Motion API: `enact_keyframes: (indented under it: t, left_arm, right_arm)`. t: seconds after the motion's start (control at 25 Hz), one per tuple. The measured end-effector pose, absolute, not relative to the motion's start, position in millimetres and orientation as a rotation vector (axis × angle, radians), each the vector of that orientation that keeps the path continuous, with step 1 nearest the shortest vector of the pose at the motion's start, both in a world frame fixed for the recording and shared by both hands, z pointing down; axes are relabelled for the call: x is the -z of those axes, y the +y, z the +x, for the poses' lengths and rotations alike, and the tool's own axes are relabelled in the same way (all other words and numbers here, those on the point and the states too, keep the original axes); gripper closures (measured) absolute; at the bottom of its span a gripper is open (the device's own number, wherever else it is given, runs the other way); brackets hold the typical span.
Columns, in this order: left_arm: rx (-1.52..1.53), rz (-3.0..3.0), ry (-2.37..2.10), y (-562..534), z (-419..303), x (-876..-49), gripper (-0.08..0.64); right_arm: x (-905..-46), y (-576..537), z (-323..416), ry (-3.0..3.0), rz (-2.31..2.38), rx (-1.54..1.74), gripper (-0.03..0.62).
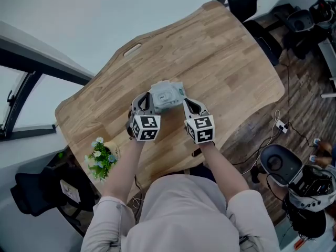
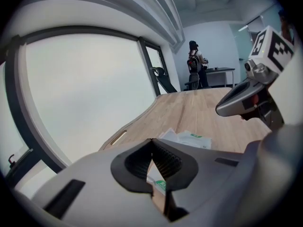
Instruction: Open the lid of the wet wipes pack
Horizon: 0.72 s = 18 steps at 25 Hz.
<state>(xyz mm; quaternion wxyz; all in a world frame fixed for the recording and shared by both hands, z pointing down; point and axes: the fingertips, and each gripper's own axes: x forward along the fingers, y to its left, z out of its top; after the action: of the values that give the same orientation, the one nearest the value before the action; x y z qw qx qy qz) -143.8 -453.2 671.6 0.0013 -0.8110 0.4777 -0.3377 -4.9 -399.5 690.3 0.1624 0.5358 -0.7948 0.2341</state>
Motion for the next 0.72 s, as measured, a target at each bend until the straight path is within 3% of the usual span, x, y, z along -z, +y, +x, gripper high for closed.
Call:
enact_keyframes:
  t: [0.72]
  left_arm:
    - [0.500,-2.655,1.697,-371.8,-126.5,-539.9,0.538]
  right_arm:
    - [-548.8,-340.5,40.2,-2.475,1.748,-0.438,0.584]
